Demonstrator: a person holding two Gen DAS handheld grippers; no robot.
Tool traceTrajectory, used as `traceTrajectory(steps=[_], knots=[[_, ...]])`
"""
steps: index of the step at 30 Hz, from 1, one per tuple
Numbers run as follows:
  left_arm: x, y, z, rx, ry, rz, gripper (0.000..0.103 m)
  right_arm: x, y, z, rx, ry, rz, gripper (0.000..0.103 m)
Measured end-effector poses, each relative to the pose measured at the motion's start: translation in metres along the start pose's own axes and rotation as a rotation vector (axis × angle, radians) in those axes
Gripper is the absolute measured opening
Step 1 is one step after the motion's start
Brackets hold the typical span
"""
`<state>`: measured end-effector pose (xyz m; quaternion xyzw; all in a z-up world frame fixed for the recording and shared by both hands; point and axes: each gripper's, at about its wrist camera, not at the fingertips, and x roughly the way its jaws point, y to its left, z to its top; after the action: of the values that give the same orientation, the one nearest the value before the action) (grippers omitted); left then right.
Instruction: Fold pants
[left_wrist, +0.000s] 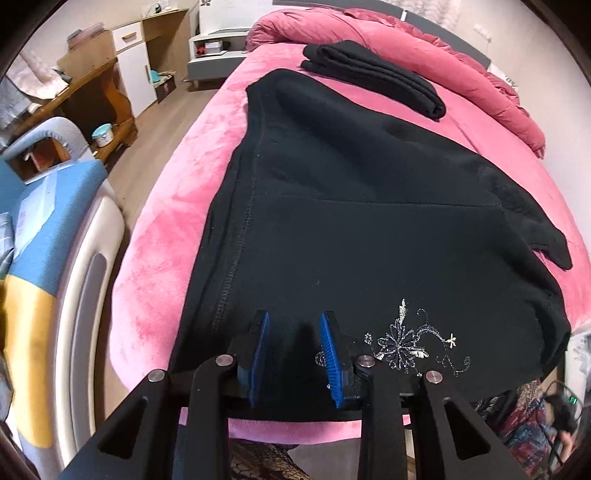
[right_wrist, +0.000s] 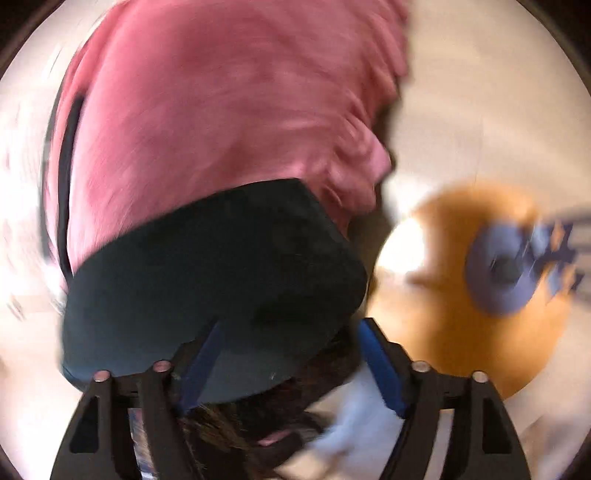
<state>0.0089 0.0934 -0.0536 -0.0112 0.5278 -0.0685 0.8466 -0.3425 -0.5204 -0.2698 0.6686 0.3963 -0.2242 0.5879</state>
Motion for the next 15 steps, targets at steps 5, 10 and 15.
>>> traceTrajectory(steps=[5, 10, 15], knots=[[-0.007, -0.012, 0.001, 0.004, -0.021, 0.003, 0.031, 0.021, -0.032, -0.011, 0.136, 0.076, 0.116, 0.083], [0.000, -0.028, -0.002, -0.007, -0.004, -0.025, 0.033, 0.042, -0.031, -0.013, 0.210, 0.096, 0.217, 0.085], [0.007, -0.043, 0.000, 0.026, 0.010, -0.042, 0.033, 0.056, -0.004, -0.010, 0.161, 0.128, 0.200, 0.084]])
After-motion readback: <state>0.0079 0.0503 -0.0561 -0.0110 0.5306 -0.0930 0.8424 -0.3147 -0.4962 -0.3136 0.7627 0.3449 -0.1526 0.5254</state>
